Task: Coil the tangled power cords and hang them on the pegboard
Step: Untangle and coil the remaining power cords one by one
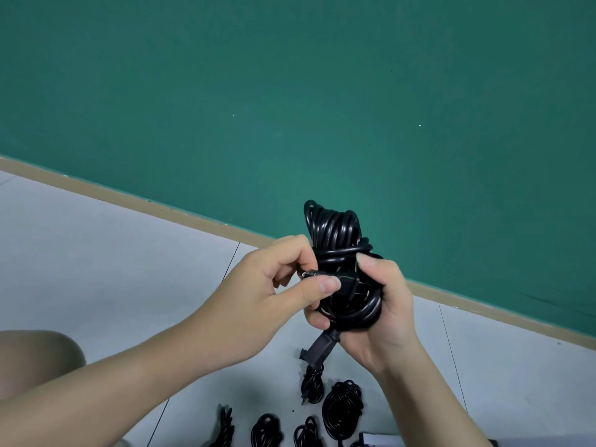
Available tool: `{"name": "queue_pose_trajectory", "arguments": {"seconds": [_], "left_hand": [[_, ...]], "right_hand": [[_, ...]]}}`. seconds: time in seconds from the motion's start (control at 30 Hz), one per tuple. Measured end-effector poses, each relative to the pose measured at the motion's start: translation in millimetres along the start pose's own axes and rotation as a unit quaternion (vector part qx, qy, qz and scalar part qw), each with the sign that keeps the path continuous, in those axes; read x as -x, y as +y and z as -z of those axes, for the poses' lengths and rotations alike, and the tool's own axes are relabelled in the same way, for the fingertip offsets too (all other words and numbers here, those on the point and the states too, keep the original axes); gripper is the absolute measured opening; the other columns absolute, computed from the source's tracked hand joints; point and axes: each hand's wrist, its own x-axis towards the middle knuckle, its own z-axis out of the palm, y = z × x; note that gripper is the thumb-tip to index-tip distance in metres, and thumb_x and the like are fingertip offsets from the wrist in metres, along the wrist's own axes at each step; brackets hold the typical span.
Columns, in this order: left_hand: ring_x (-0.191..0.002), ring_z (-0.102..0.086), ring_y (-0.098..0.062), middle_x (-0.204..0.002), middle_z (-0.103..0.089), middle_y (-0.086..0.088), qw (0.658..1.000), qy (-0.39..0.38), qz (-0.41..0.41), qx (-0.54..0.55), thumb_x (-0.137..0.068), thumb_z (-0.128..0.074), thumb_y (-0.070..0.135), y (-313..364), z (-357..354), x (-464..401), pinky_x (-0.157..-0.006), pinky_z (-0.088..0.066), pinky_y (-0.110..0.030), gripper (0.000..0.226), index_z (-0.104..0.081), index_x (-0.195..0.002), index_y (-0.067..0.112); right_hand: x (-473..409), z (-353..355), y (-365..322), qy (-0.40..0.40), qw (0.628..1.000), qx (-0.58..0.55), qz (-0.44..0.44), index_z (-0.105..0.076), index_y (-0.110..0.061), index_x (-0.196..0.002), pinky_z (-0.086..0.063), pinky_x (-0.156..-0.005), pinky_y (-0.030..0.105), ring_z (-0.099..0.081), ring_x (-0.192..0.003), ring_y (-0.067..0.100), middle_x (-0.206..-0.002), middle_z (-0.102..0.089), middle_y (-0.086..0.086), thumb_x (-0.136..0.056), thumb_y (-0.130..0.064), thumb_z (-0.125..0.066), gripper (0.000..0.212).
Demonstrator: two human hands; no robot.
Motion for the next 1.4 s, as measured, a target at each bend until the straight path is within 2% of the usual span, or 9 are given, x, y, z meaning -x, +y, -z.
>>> {"name": "queue_pose_trajectory", "arguments": {"seconds": [0.23, 0.5, 0.7, 0.83, 0.97, 1.03, 1.17, 1.3, 1.4], "left_hand": [[-0.071, -0.067, -0.032, -0.082, -0.053, -0.021, 0.998, 0.03, -0.046, -0.011, -0.089, -0.073, 0.034, 4.8, -4.3, 4.1, -0.067, -0.056, -0.02, 0.042, -0.045, -0.076, 0.006], [-0.078, -0.064, -0.034, -0.085, -0.056, -0.015, 0.996, 0.03, -0.069, -0.046, -0.081, -0.078, 0.038, 7.9, 3.3, 2.8, -0.069, -0.058, -0.042, 0.049, -0.039, -0.069, 0.01], [-0.066, -0.066, -0.028, -0.08, -0.052, -0.021, 0.999, 0.013, -0.033, 0.041, -0.084, -0.083, 0.011, 10.6, 6.3, 1.9, -0.061, -0.056, -0.023, 0.054, -0.033, -0.067, 0.004], [-0.069, -0.07, -0.035, -0.077, -0.052, -0.032, 0.993, -0.019, 0.014, 0.113, -0.083, -0.076, 0.031, 10.9, 13.2, -1.8, -0.071, -0.051, -0.039, 0.048, -0.033, -0.066, 0.014], [-0.084, -0.064, -0.042, -0.075, -0.057, -0.001, 0.996, -0.035, 0.006, 0.078, -0.088, -0.065, 0.044, 11.6, 20.8, -2.5, -0.091, -0.049, -0.052, 0.036, -0.049, -0.06, 0.028], [-0.091, -0.06, -0.05, -0.08, -0.06, -0.008, 0.993, -0.056, 0.008, 0.102, -0.091, -0.062, 0.048, 10.5, 22.0, 0.1, -0.096, -0.044, -0.064, 0.036, -0.056, -0.065, 0.024], [-0.094, -0.043, -0.051, -0.093, -0.048, -0.037, 0.989, -0.052, 0.012, 0.141, -0.093, -0.054, 0.054, 9.7, 22.5, 1.4, -0.087, -0.039, -0.044, 0.056, -0.061, -0.084, -0.001], [-0.094, -0.049, -0.037, -0.085, -0.07, -0.004, 0.995, -0.095, -0.033, 0.005, -0.1, -0.042, 0.053, 12.6, 16.8, -2.3, -0.089, -0.04, -0.039, 0.058, -0.064, -0.084, 0.002], [-0.091, -0.051, -0.024, -0.09, -0.06, -0.001, 0.994, -0.074, -0.021, -0.074, -0.099, -0.056, 0.044, 5.7, 8.0, -0.9, -0.088, -0.042, -0.032, 0.034, -0.068, -0.089, 0.014]], "right_hand": [[-0.1, -6.9, -0.6, 0.006, 0.999, 0.036, -0.019, -0.073, -0.007, -0.102, -0.043, -0.047, 0.026, -0.058, -0.063, 0.018, -0.083, -0.066, 0.011, -0.068, -0.088, -0.064, 0.088], [-1.1, -3.7, -5.2, -0.001, 0.998, 0.029, -0.05, -0.072, -0.006, -0.101, -0.039, -0.047, 0.026, -0.057, -0.064, 0.026, -0.087, -0.062, 0.021, -0.076, -0.058, -0.074, 0.057], [-2.3, -2.1, -4.0, -0.028, 0.998, 0.022, -0.056, -0.072, -0.006, -0.102, -0.04, -0.05, 0.027, -0.059, -0.067, 0.026, -0.088, -0.062, 0.021, -0.078, -0.05, -0.073, 0.05], [0.9, 3.3, -7.8, -0.088, 0.992, -0.02, -0.09, -0.067, -0.004, -0.109, -0.043, -0.051, 0.024, -0.059, -0.066, 0.022, -0.086, -0.062, 0.014, -0.075, -0.036, -0.073, 0.047], [1.8, 2.2, -13.0, -0.118, 0.983, -0.083, -0.11, -0.058, -0.002, -0.117, -0.04, -0.049, 0.026, -0.059, -0.068, 0.022, -0.09, -0.06, 0.015, -0.08, -0.029, -0.066, 0.046], [4.1, 0.0, -15.6, -0.119, 0.981, -0.111, -0.11, -0.051, -0.002, -0.12, -0.038, -0.049, 0.026, -0.058, -0.068, 0.022, -0.091, -0.057, 0.017, -0.081, -0.026, -0.063, 0.048], [7.8, -1.2, -20.9, -0.106, 0.981, -0.132, -0.101, -0.043, -0.005, -0.125, -0.041, -0.049, 0.026, -0.057, -0.068, 0.023, -0.09, -0.058, 0.018, -0.08, -0.024, -0.062, 0.053], [5.9, 0.4, -18.9, -0.031, 0.997, -0.018, -0.067, -0.064, -0.002, -0.102, -0.039, -0.046, 0.025, -0.056, -0.062, 0.023, -0.084, -0.061, 0.016, -0.071, -0.032, -0.07, 0.044], [3.7, 1.4, -15.9, 0.063, 0.996, 0.052, -0.041, -0.067, 0.0, -0.089, -0.039, -0.047, 0.026, -0.055, -0.059, 0.024, -0.078, -0.063, 0.019, -0.074, -0.029, -0.061, 0.034]]}}
